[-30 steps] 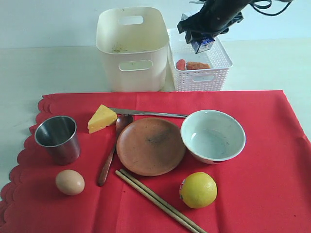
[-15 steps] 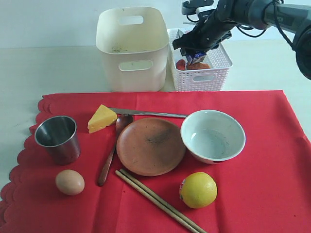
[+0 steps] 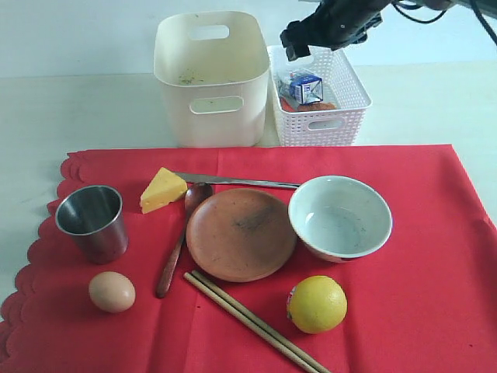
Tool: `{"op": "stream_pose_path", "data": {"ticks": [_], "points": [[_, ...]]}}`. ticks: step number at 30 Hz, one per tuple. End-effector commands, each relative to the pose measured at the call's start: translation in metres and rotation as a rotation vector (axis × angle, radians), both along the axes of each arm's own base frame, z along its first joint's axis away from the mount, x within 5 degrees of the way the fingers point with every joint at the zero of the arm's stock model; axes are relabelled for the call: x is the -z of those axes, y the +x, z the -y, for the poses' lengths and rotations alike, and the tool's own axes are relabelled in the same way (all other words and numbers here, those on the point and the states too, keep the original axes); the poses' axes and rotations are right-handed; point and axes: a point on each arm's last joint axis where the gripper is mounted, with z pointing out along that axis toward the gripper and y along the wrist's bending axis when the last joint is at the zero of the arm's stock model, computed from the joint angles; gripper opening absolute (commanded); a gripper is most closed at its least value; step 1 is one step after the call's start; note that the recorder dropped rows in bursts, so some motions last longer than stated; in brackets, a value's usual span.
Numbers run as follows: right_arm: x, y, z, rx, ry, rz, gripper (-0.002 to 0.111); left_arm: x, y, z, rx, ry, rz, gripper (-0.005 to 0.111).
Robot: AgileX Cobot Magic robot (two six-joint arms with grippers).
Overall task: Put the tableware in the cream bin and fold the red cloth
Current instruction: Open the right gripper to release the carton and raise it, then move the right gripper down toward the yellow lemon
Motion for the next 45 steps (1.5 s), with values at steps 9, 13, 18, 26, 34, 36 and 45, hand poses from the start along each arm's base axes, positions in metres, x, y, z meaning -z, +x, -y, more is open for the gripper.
{"op": "stream_pose_path", "data": {"ticks": [9,13,18,26,34,36,45], "points": [[-0.075,-0.035,0.01,0.029,0.001,-0.093,0.076,0.0,0.0,0.0,0.006,-0.002,0.007,0.001],[-0.089,-0.047,0.013,0.038,0.001,-0.143,0.071,0.0,0.0,0.0,0.006,-0.002,0.007,0.001],[-0.118,-0.068,0.017,0.044,0.001,-0.185,0.07,0.0,0.0,0.0,0.006,-0.002,0.007,0.001],[-0.161,-0.1,0.025,0.056,0.022,-0.152,0.07,0.0,0.0,0.0,0.006,-0.002,0.007,0.001],[-0.198,-0.141,0.035,0.04,0.027,-0.092,0.07,0.0,0.0,0.0,0.006,-0.002,0.007,0.001],[-0.205,-0.15,0.037,0.034,0.025,-0.08,0.07,0.0,0.0,0.0,0.006,-0.002,0.007,0.001],[-0.232,-0.198,0.048,0.012,0.023,-0.024,0.07,0.0,0.0,0.0,0.006,-0.002,0.007,0.001]]}}
